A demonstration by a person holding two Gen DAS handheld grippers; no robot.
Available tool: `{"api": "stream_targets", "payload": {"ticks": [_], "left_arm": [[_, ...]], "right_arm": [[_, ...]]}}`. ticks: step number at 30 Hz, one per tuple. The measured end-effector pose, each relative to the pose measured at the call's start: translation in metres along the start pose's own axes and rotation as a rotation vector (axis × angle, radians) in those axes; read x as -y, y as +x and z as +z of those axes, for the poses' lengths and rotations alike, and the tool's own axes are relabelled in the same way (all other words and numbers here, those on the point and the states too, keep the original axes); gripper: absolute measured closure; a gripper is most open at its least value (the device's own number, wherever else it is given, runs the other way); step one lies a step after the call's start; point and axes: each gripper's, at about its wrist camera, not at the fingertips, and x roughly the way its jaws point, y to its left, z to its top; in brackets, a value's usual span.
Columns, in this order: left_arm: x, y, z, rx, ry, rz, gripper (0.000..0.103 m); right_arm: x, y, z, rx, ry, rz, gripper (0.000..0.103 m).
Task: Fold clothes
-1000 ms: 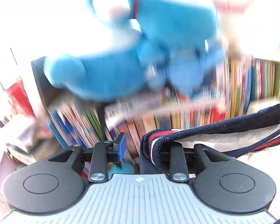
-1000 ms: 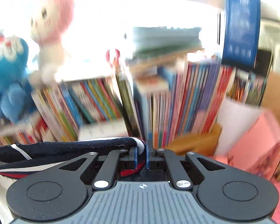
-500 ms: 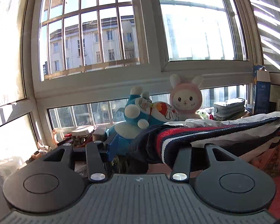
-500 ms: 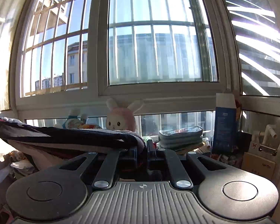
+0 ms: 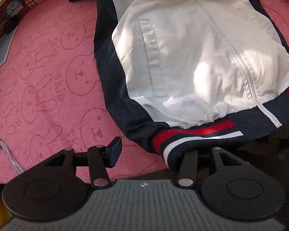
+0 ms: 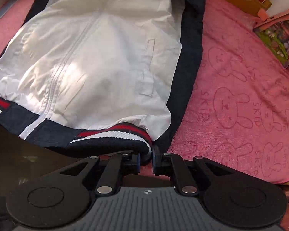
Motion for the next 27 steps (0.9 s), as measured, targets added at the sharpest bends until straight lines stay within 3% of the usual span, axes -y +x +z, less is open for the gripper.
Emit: {"api": "stream_targets", "payload": {"ticks": [1, 2, 3, 5, 7, 9, 11, 13, 17, 19, 21, 24, 27], "left_arm": [[-0.006, -0.011, 0.000, 0.016, -0.005, -0.027, 0.039], [-0.012, -0.020, 0.000, 0.029, -0.015, -0.051, 0.030], [-0.021, -0.031, 0.000, 0.044, -0.027, -0.083, 0.027], [-0.037, -0.052, -0.001, 0.062, -0.050, -0.136, 0.026], [-0.051, -0.067, 0.005, 0.068, -0.064, -0.148, 0.023], [-0.055, -0.071, 0.013, 0.058, -0.054, -0.136, 0.016], [-0.049, -0.065, 0.019, 0.046, -0.032, -0.087, 0.008], [-0.040, -0.053, 0.029, 0.013, -0.044, -0.059, 0.006], [-0.013, -0.004, 0.032, -0.156, -0.100, -0.118, 0.006], [-0.004, -0.008, 0.023, -0.183, -0.103, -0.114, 0.006], [-0.003, -0.015, 0.013, -0.207, -0.127, -0.116, 0.005], [-0.015, -0.026, -0.002, -0.245, -0.207, -0.132, 0.004], [-0.034, -0.041, -0.011, -0.255, -0.281, -0.115, 0.004]], "right_arm": [[0.004, -0.008, 0.000, -0.001, 0.002, 0.031, 0.071], [0.009, -0.015, 0.001, -0.002, 0.004, 0.062, 0.053], [0.015, -0.024, 0.004, 0.008, 0.009, 0.089, 0.042], [0.031, -0.047, 0.020, 0.044, 0.023, 0.143, 0.041], [0.040, -0.062, 0.057, 0.159, 0.008, 0.131, 0.033], [0.048, -0.076, 0.096, 0.279, -0.010, 0.114, 0.015], [0.048, -0.083, 0.137, 0.390, -0.051, 0.083, 0.011], [0.026, -0.056, 0.203, 0.463, -0.163, 0.003, 0.010], [-0.024, 0.024, 0.312, 0.510, -0.357, -0.156, 0.010], [-0.038, 0.067, 0.351, 0.464, -0.407, -0.191, 0.016], [-0.035, 0.091, 0.378, 0.379, -0.382, -0.154, 0.097], [0.006, 0.071, 0.385, 0.463, -0.192, -0.157, 0.097], [0.070, 0.048, 0.369, 0.496, -0.002, -0.165, 0.097]]}}
